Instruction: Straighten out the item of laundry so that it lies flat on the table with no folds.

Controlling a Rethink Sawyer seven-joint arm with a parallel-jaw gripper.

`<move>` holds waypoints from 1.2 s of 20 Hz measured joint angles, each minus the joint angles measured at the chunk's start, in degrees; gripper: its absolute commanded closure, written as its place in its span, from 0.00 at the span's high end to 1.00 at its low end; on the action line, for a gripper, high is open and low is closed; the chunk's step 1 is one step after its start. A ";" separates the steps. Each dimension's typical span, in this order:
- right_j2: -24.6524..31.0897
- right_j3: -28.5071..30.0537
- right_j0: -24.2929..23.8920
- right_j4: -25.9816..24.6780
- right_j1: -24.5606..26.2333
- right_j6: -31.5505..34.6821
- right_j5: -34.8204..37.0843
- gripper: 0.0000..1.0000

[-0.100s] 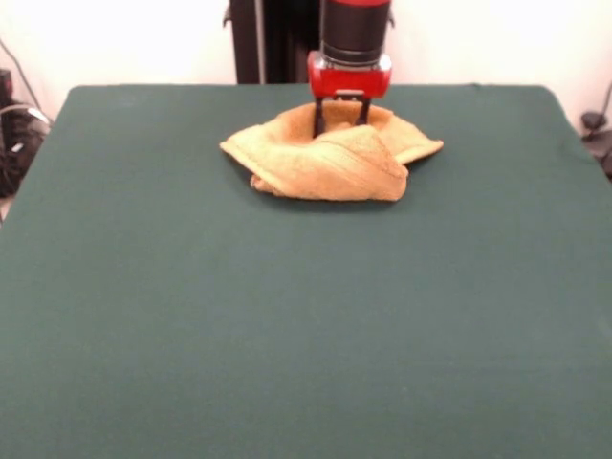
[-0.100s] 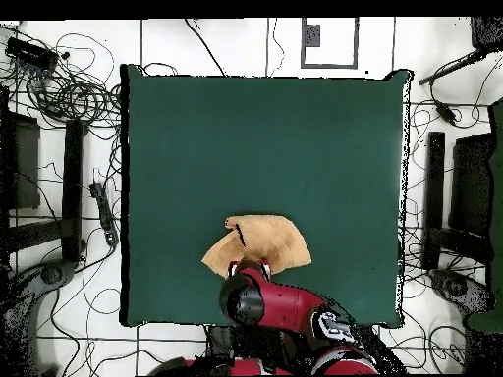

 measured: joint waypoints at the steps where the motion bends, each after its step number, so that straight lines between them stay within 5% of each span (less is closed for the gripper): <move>1: -0.02 0.17 0.00 0.00 0.00 0.00 0.00 1.00; 24: -0.14 3.87 0.02 0.04 0.00 0.00 -0.01 1.00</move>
